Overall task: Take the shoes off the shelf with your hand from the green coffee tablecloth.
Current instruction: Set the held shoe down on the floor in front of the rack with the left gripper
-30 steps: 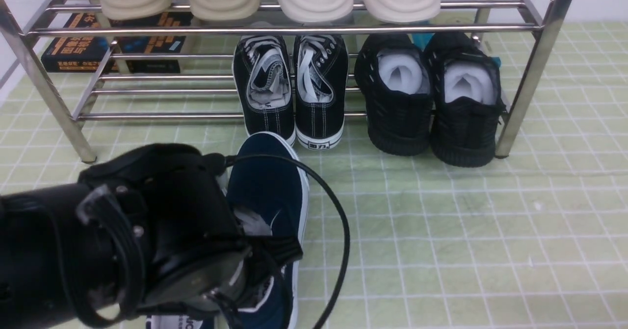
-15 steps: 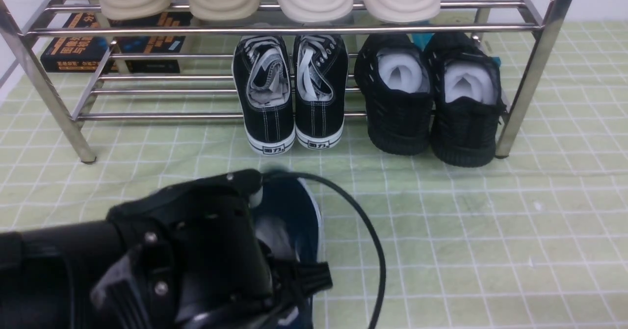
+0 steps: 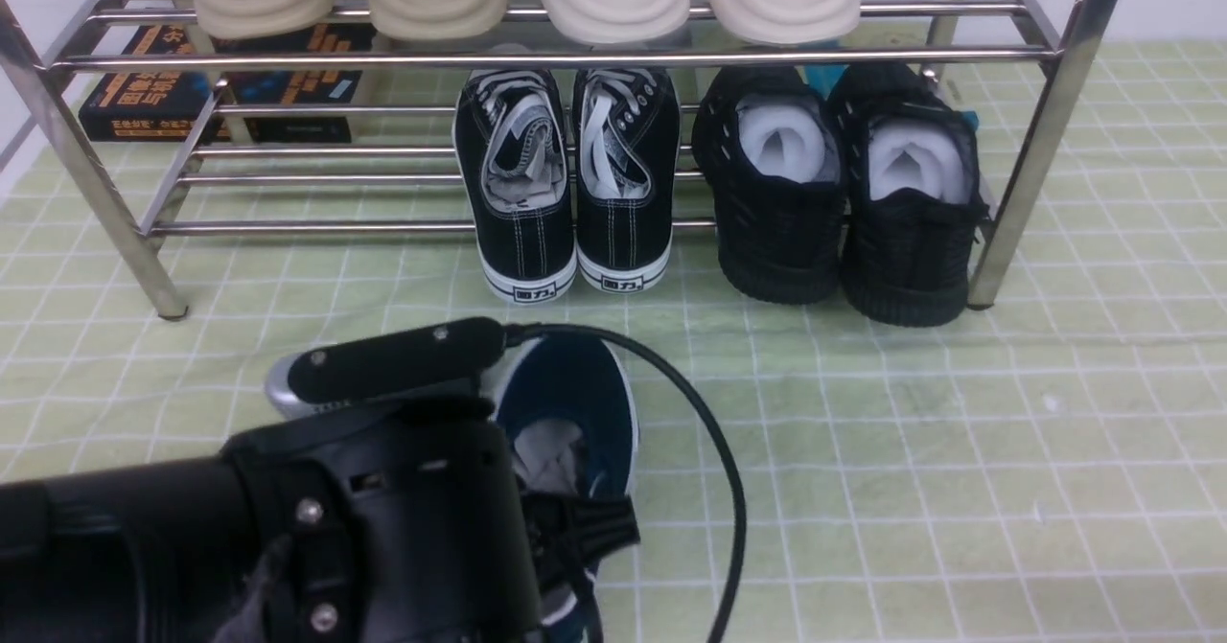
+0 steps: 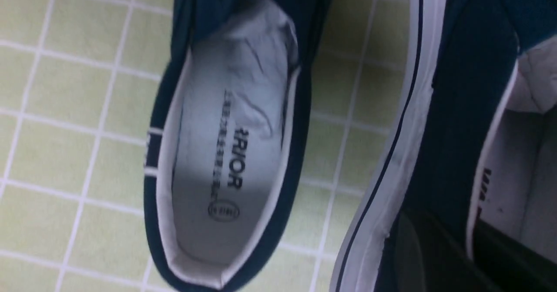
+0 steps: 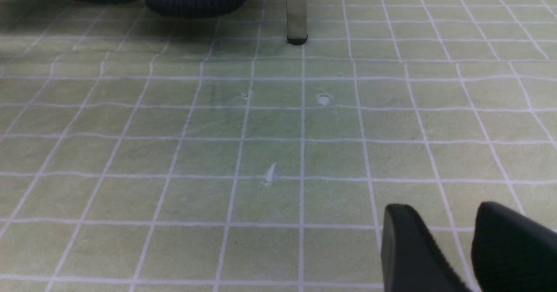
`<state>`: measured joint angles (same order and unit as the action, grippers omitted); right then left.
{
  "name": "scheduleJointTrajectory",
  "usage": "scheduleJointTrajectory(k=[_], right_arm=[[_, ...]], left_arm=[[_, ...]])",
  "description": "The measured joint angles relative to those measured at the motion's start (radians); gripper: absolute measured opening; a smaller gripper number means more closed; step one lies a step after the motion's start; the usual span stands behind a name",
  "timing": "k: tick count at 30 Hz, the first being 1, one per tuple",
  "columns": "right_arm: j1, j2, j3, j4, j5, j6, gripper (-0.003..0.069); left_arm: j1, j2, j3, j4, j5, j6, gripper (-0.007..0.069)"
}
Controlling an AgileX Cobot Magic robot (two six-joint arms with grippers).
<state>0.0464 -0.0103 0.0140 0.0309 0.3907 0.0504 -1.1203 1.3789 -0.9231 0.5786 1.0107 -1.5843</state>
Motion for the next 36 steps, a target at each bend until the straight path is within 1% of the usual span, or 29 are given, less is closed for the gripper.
scheduleJointTrajectory(k=[3, 8, 11, 15, 20, 25, 26, 27, 29, 32, 36], right_arm=[[0.0, 0.0, 0.0, 0.0, 0.0, 0.0, 0.0243], [0.0, 0.0, 0.0, 0.0, 0.0, 0.0, 0.0243], [0.0, 0.0, 0.0, 0.0, 0.0, 0.0, 0.0243], [0.0, 0.0, 0.0, 0.0, 0.0, 0.0, 0.0243], [0.0, 0.0, 0.0, 0.0, 0.0, 0.0, 0.0243], [0.0, 0.0, 0.0, 0.0, 0.0, 0.0, 0.0243], [0.0, 0.0, 0.0, 0.0, 0.0, 0.0, 0.0243], [0.0, 0.0, 0.0, 0.0, 0.0, 0.0, 0.0243], [0.0, 0.0, 0.0, 0.0, 0.0, 0.0, 0.0243], [0.0, 0.0, 0.0, 0.0, 0.0, 0.0, 0.0243], [0.0, 0.0, 0.0, 0.0, 0.0, 0.0, 0.0243]], left_arm=[[0.0, 0.0, 0.015, 0.026, -0.001, -0.039, 0.0039], [0.0, 0.0, 0.091, 0.044, -0.032, -0.154, 0.0039], [0.0, 0.0, 0.127, 0.064, -0.081, -0.206, 0.0039], [0.0, 0.0, 0.131, 0.095, -0.155, -0.221, 0.0041], [0.0, 0.011, 0.131, 0.128, -0.202, -0.222, 0.0055], [0.0, 0.055, 0.131, 0.15, -0.203, -0.231, 0.011], [0.0, 0.064, 0.131, 0.166, -0.199, -0.245, 0.0127], [0.0, 0.066, 0.131, 0.166, -0.199, -0.245, 0.0127], [0.0, 0.078, 0.131, 0.205, -0.188, -0.29, 0.0167], [0.0, 0.079, 0.13, 0.229, -0.162, -0.321, 0.0211], [0.0, 0.079, 0.127, 0.231, -0.151, -0.329, 0.0254]])
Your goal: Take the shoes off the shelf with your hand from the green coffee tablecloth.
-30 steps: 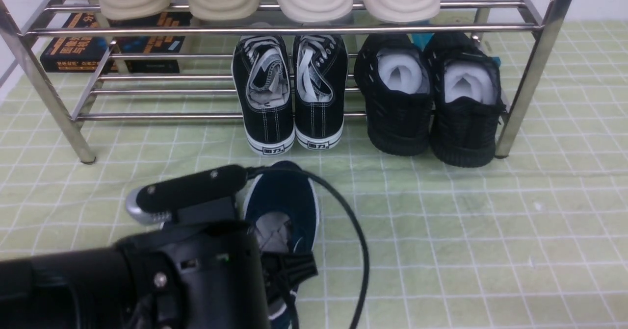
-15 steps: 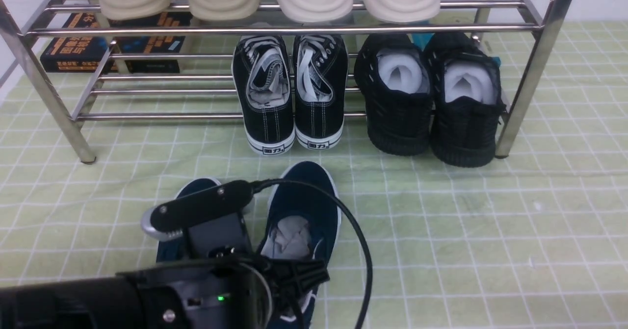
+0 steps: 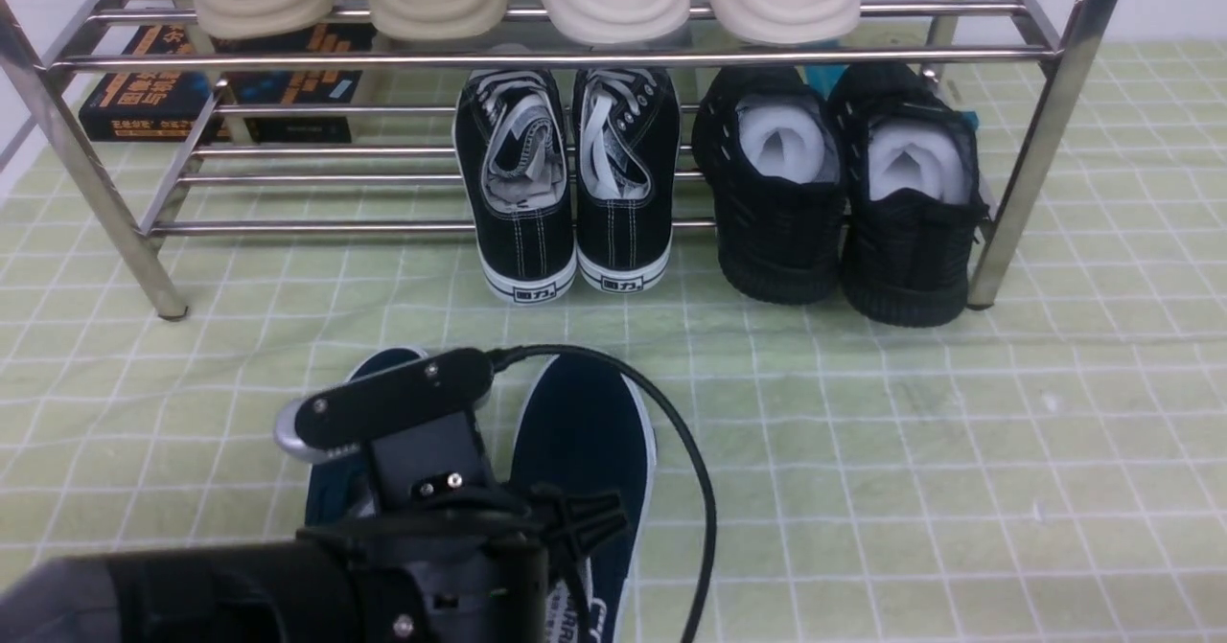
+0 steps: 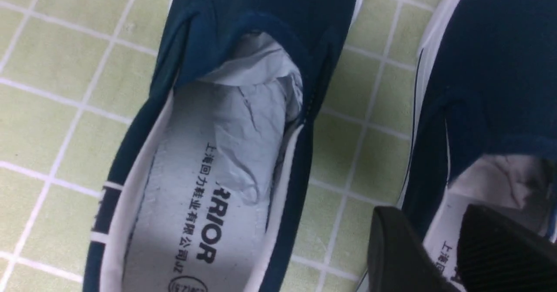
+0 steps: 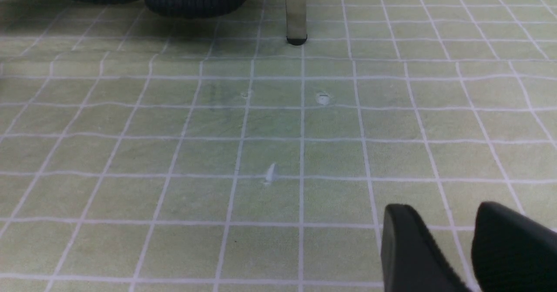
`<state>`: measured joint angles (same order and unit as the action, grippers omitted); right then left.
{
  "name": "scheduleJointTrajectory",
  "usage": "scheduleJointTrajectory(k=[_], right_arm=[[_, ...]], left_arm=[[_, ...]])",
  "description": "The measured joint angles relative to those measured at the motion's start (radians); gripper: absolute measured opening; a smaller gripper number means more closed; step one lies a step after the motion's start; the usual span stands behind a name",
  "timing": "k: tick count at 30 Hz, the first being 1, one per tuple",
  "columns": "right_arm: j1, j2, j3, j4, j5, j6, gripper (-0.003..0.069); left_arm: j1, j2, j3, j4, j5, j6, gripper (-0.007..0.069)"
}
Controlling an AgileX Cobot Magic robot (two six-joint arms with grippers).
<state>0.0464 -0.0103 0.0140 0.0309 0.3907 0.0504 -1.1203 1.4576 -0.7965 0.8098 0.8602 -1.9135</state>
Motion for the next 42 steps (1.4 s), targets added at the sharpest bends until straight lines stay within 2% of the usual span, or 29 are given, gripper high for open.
scheduleJointTrajectory(k=[3, 6, 11, 13, 14, 16, 19, 20, 21, 23, 25, 26, 29, 32, 33, 35, 37, 42], right_arm=[[0.0, 0.0, 0.0, 0.0, 0.0, 0.0, 0.0243], [0.0, 0.0, 0.0, 0.0, 0.0, 0.0, 0.0243], [0.0, 0.0, 0.0, 0.0, 0.0, 0.0, 0.0243], [0.0, 0.0, 0.0, 0.0, 0.0, 0.0, 0.0243], [0.0, 0.0, 0.0, 0.0, 0.0, 0.0, 0.0243], [0.0, 0.0, 0.0, 0.0, 0.0, 0.0, 0.0243], [0.0, 0.0, 0.0, 0.0, 0.0, 0.0, 0.0243], [0.0, 0.0, 0.0, 0.0, 0.0, 0.0, 0.0243], [0.0, 0.0, 0.0, 0.0, 0.0, 0.0, 0.0243], [0.0, 0.0, 0.0, 0.0, 0.0, 0.0, 0.0243], [0.0, 0.0, 0.0, 0.0, 0.0, 0.0, 0.0243], [0.0, 0.0, 0.0, 0.0, 0.0, 0.0, 0.0243], [0.0, 0.0, 0.0, 0.0, 0.0, 0.0, 0.0243], [0.0, 0.0, 0.0, 0.0, 0.0, 0.0, 0.0243], [0.0, 0.0, 0.0, 0.0, 0.0, 0.0, 0.0243], [0.0, 0.0, 0.0, 0.0, 0.0, 0.0, 0.0243], [0.0, 0.0, 0.0, 0.0, 0.0, 0.0, 0.0243], [0.0, 0.0, 0.0, 0.0, 0.0, 0.0, 0.0243]], left_arm=[[0.0, -0.009, -0.024, -0.023, 0.006, 0.028, 0.026], [0.0, -0.045, -0.071, -0.067, 0.008, 0.147, 0.025], [0.0, -0.185, -0.247, -0.191, 0.106, 0.533, 0.015], [0.0, -0.252, -0.35, -0.222, 0.239, 0.71, 0.0077], [0.0, -0.257, -0.359, -0.222, 0.251, 0.724, 0.0071], [0.0, -0.321, -0.441, -0.23, 0.335, 0.887, 0.0017], [0.0, -0.427, -0.515, -0.256, 0.369, 1.104, 0.0001], [0.0, -0.427, -0.517, -0.259, 0.369, 1.104, 0.0001], [0.0, -0.504, -0.524, -0.293, 0.374, 1.211, 0.0001], [0.0, -0.581, -0.502, -0.334, 0.374, 1.276, 0.0001], [0.0, -0.621, -0.477, -0.357, 0.374, 1.291, 0.0001], [0.0, -0.695, -0.396, -0.38, 0.374, 1.285, 0.0001], [0.0, -0.777, -0.251, -0.379, 0.323, 1.208, 0.0001], [0.0, -0.832, -0.038, -0.332, 0.074, 1.075, 0.0003], [0.0, -0.834, -0.011, -0.327, 0.054, 1.075, 0.0003], [0.0, -0.843, 0.134, -0.262, -0.191, 0.969, 0.0004], [0.0, -0.843, 0.217, -0.21, -0.32, 0.927, 0.0007], [0.0, -0.842, 0.327, -0.1, -0.429, 0.87, 0.0012]])
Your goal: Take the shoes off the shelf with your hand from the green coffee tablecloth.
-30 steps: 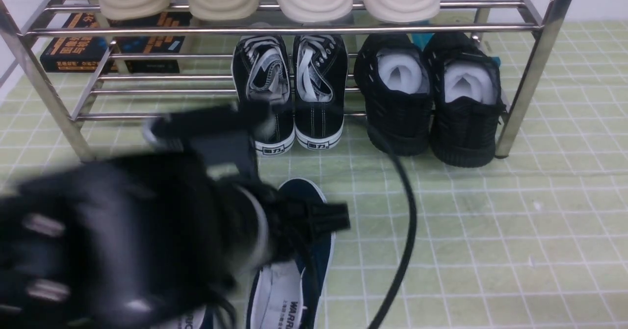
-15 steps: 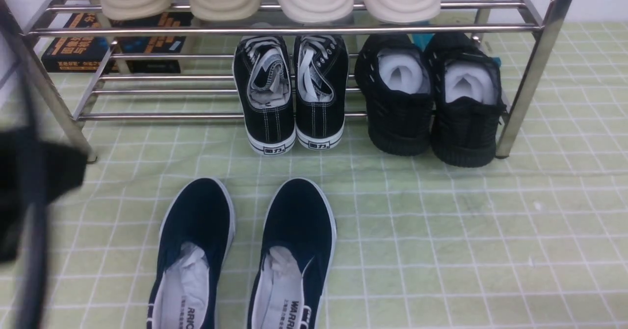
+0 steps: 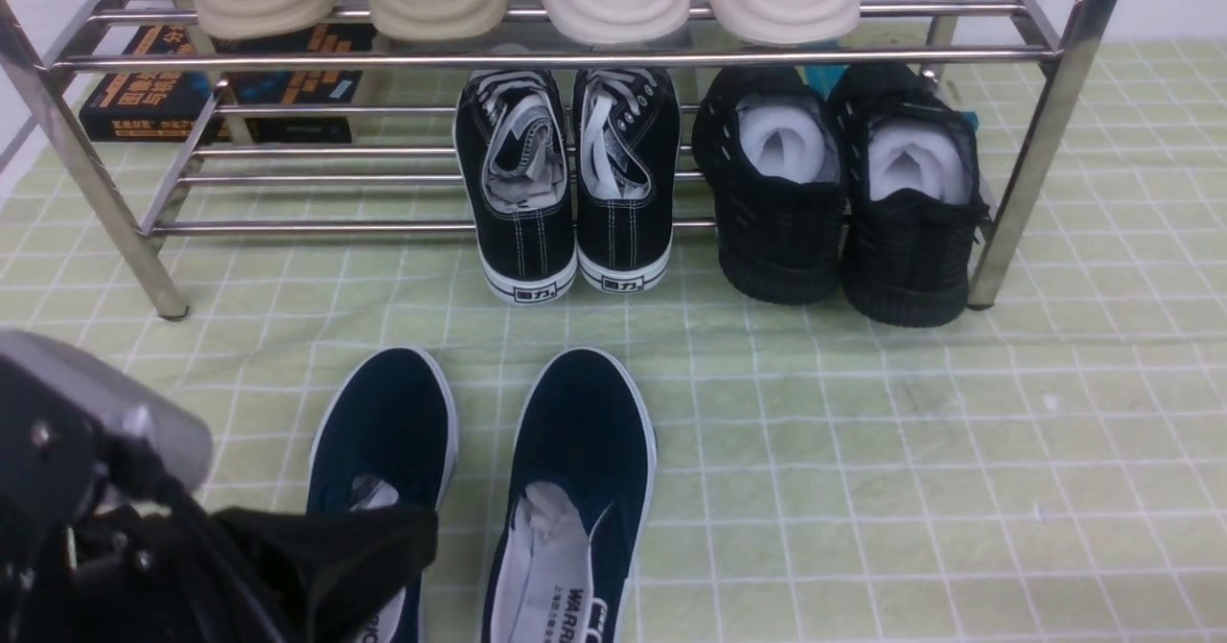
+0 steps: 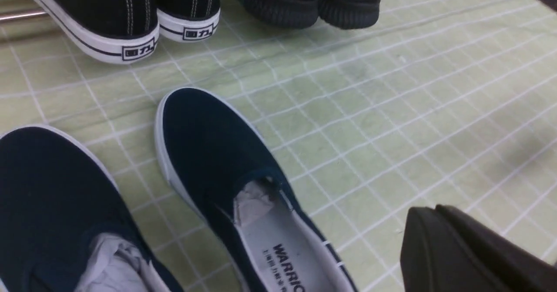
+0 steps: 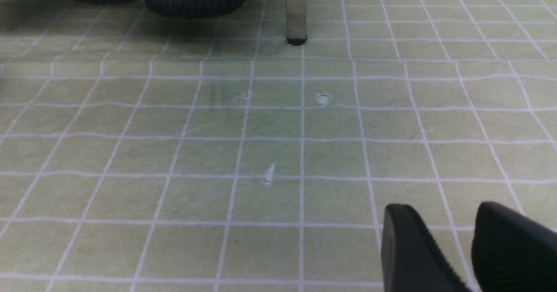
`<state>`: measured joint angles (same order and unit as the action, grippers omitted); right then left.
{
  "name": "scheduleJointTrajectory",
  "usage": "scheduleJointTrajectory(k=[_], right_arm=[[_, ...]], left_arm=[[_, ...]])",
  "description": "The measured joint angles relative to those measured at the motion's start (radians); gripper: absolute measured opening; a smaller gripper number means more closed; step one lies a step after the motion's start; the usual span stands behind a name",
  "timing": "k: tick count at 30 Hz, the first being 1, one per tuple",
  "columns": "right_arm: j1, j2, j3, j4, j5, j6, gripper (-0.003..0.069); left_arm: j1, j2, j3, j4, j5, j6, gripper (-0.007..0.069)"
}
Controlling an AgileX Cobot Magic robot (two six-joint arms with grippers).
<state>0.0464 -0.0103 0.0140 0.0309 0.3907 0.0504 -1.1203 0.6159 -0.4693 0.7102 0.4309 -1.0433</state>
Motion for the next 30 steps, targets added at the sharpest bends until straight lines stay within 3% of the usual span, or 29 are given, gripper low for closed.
scheduleJointTrajectory(k=[13, 16, 19, 21, 24, 25, 26, 27, 30], right_arm=[[0.0, 0.0, 0.0, 0.0, 0.0, 0.0, 0.0243], [0.0, 0.0, 0.0, 0.0, 0.0, 0.0, 0.0243], [0.0, 0.0, 0.0, 0.0, 0.0, 0.0, 0.0243], [0.0, 0.0, 0.0, 0.0, 0.0, 0.0, 0.0243], [0.0, 0.0, 0.0, 0.0, 0.0, 0.0, 0.0243], [0.0, 0.0, 0.0, 0.0, 0.0, 0.0, 0.0243], [0.0, 0.0, 0.0, 0.0, 0.0, 0.0, 0.0243], [0.0, 0.0, 0.0, 0.0, 0.0, 0.0, 0.0243], [0.0, 0.0, 0.0, 0.0, 0.0, 0.0, 0.0243]], left_arm=[[0.0, -0.011, 0.01, -0.022, 0.002, -0.06, 0.002], [0.001, -0.073, 0.011, -0.134, 0.035, 0.029, 0.0024], [0.058, -0.213, 0.037, -0.3, 0.05, 0.28, 0.0029], [0.11, -0.266, 0.055, -0.372, 0.042, 0.372, 0.003], [0.291, -0.406, 0.128, -0.547, 0.009, 0.603, 0.0033], [0.316, -0.42, 0.132, -0.555, 0.007, 0.625, 0.0033], [0.423, -0.466, 0.169, -0.606, 0.003, 0.702, 0.0034], [0.436, -0.478, 0.178, -0.611, 0.003, 0.722, 0.0034], [0.693, -0.568, 0.267, -0.666, 0.003, 0.869, 0.0038]])
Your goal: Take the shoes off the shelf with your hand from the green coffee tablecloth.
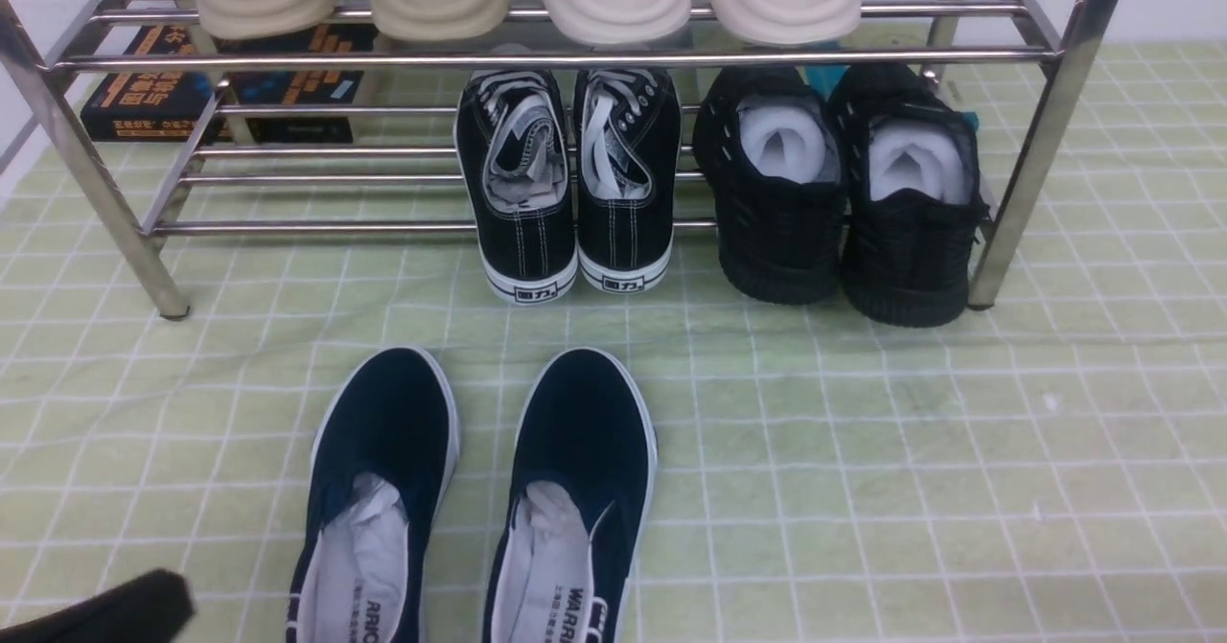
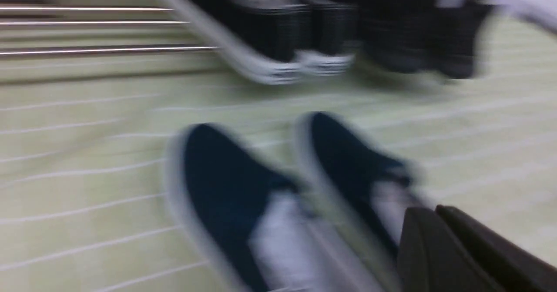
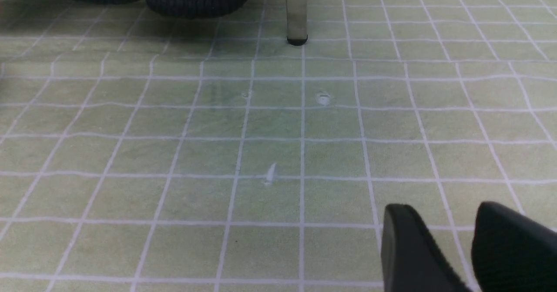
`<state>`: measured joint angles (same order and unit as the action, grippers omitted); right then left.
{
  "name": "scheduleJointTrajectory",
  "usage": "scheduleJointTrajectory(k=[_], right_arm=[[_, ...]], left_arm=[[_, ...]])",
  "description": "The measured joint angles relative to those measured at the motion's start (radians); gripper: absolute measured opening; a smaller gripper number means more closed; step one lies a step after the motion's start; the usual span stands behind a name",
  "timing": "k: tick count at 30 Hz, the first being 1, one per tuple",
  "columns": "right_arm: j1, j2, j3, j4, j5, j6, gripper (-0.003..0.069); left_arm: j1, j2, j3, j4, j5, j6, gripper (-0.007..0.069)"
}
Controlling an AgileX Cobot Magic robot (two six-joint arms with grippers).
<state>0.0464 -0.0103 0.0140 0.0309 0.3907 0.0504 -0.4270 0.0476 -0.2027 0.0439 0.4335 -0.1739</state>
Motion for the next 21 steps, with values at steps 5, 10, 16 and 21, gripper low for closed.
scheduleJointTrajectory(k=[5, 10, 16, 21], right_arm=[[0.0, 0.0, 0.0, 0.0, 0.0, 0.0, 0.0243], [0.0, 0.0, 0.0, 0.0, 0.0, 0.0, 0.0243], [0.0, 0.0, 0.0, 0.0, 0.0, 0.0, 0.0243], [0.0, 0.0, 0.0, 0.0, 0.0, 0.0, 0.0243]], left_arm=[[0.258, -0.046, 0.103, -0.007, -0.007, 0.03, 0.0044], [0.417, -0.055, 0.177, -0.002, -0.023, 0.019, 0.005], [0.438, -0.059, 0.218, 0.075, -0.046, -0.023, 0.0052], [0.373, -0.06, 0.218, 0.1, -0.049, -0.034, 0.0054]])
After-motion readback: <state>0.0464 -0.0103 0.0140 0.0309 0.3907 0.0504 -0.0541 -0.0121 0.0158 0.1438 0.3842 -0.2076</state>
